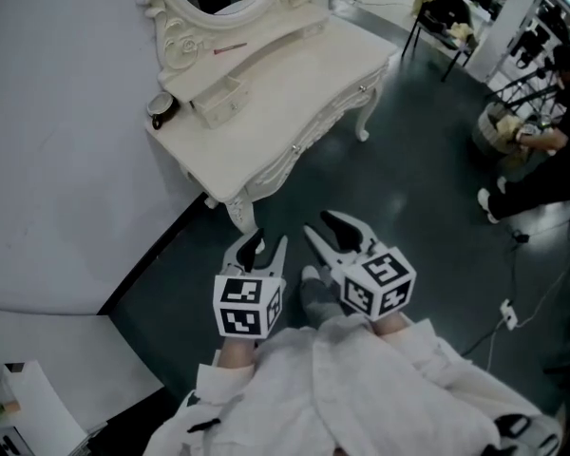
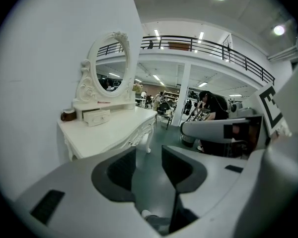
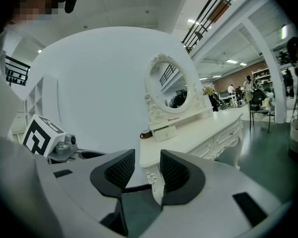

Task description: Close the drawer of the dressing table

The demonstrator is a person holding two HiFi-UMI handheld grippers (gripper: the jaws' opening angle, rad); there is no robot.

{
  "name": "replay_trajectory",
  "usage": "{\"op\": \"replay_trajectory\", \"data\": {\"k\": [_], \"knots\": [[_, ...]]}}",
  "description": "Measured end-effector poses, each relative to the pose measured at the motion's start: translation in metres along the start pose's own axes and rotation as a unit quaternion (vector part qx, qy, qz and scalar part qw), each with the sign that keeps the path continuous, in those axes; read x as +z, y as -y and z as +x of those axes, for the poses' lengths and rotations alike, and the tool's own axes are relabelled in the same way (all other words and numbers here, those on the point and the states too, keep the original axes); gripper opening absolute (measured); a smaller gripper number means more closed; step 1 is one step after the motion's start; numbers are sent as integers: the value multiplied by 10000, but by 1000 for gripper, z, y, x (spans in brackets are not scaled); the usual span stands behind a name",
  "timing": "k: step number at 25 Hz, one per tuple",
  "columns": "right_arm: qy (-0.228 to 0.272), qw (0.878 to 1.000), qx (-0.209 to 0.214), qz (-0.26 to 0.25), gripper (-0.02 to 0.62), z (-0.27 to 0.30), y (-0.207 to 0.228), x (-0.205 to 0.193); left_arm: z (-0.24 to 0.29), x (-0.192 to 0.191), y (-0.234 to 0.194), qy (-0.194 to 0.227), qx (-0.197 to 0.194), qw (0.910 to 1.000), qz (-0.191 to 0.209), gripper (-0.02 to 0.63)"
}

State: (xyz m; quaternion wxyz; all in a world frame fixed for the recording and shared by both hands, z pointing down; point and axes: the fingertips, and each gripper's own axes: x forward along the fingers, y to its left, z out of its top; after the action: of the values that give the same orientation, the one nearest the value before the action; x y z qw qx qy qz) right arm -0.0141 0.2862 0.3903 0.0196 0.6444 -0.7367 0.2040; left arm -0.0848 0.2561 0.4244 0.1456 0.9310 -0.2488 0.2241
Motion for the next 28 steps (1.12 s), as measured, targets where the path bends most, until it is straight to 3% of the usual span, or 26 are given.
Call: {"op": "replay_trajectory", "data": {"k": [7, 15, 28], "knots": [[76, 9998, 151, -85, 137, 48, 60, 50, 61, 63, -26, 170, 210, 9996, -65, 144], [49, 9977, 625, -272, 137, 99, 96, 87, 112, 107, -57, 321, 576, 9977, -174, 145], [-217, 9959, 875, -22, 137, 121, 126, 72, 137, 97, -67, 50, 814, 9957, -429, 146]]}}
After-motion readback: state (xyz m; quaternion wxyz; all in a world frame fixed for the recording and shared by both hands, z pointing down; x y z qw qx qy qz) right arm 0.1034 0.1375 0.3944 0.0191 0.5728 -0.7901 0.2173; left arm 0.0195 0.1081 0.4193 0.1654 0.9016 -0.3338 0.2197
